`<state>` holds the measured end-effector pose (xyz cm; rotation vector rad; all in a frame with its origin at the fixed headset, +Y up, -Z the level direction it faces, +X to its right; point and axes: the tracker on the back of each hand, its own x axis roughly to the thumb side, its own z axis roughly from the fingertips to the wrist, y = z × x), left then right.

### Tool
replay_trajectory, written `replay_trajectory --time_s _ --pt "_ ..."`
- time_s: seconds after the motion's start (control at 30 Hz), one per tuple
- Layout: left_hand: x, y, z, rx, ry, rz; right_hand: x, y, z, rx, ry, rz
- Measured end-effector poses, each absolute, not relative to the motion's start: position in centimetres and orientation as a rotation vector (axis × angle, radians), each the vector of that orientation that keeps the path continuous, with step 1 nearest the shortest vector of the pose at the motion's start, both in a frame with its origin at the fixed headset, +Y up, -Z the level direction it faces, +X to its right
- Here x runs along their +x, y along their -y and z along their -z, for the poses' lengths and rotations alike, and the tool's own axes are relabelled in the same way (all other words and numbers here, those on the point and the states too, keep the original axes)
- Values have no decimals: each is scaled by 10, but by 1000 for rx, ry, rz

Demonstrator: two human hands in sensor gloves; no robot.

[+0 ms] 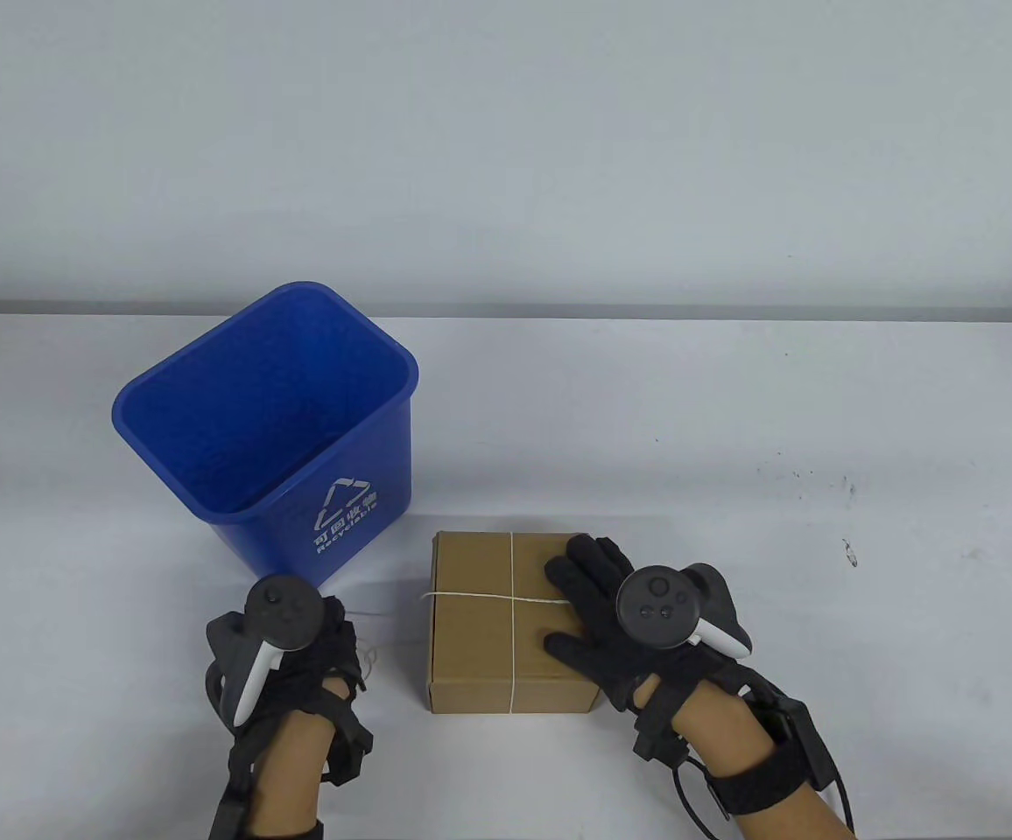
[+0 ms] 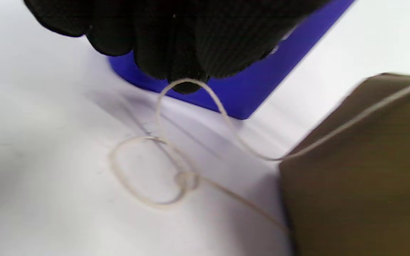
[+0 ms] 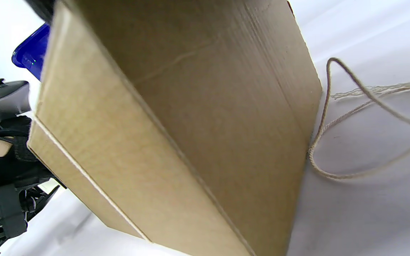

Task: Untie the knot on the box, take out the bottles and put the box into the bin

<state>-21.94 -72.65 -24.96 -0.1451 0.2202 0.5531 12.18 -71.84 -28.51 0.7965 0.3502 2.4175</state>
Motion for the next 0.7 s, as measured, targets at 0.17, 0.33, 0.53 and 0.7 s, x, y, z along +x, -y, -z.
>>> replay_trajectory --time_s 0.17,0.33,0.53,0.7 --pt "-198 722 254 -53 61 -660 122 718 285 796 -350 -2417" --pt "-182 723 257 15 161 -638 122 718 285 796 -351 -2415" --pt "-182 725 262 78 162 -661 122 718 285 796 -349 -2415" --pt "-184 725 264 117 164 -654 122 718 285 796 -348 -2416"
